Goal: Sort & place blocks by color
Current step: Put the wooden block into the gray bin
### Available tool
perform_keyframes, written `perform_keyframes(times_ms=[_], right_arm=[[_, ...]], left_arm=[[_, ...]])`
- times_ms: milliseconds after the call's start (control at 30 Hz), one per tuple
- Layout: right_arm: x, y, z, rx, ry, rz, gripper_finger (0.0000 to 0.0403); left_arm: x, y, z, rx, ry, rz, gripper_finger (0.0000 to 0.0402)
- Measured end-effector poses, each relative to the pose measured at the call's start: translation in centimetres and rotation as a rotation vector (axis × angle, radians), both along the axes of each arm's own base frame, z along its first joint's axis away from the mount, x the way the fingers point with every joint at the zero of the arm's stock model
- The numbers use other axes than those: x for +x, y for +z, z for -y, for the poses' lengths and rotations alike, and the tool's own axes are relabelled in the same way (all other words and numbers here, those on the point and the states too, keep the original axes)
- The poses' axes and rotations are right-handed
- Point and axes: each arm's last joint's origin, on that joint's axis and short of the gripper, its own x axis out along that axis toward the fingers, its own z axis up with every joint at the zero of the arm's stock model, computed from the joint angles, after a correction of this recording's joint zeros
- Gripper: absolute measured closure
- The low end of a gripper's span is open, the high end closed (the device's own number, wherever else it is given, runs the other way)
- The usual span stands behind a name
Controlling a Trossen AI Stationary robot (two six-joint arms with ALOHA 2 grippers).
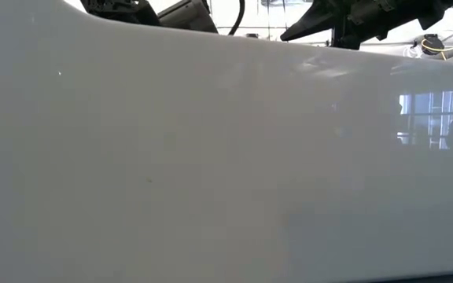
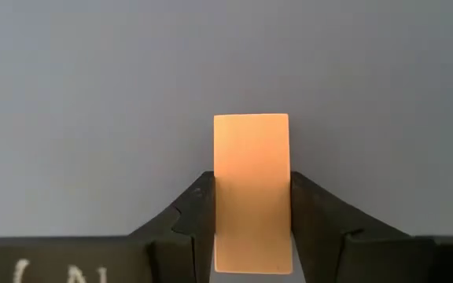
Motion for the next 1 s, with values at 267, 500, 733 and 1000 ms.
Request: perform_keyframes(times_ms=[267, 500, 733, 1000], right_arm=[[0.0, 0.0, 0.0, 0.000, 0.000, 0.000, 0.0117], [0.0, 0.0, 0.0, 0.000, 0.000, 0.000, 0.0117], [0.3, 1.0, 0.0, 0.008, -0.002, 0.106, 0.0117], [0.6, 2.8, 0.0, 0.017, -0.002, 0.293, 0.0117]], left_arm=[[-0.9, 5.4, -2.6, -0.046, 0.120, 0.146, 0.0275], [-2.9, 14.2, -4.7, -0.087, 0.239, 0.534, 0.0275], [-5.0, 22.1, -5.3, -0.104, 0.334, 1.067, 0.0275], [-5.5, 24.1, -5.3, -0.121, 0.323, 1.234, 0.0275]])
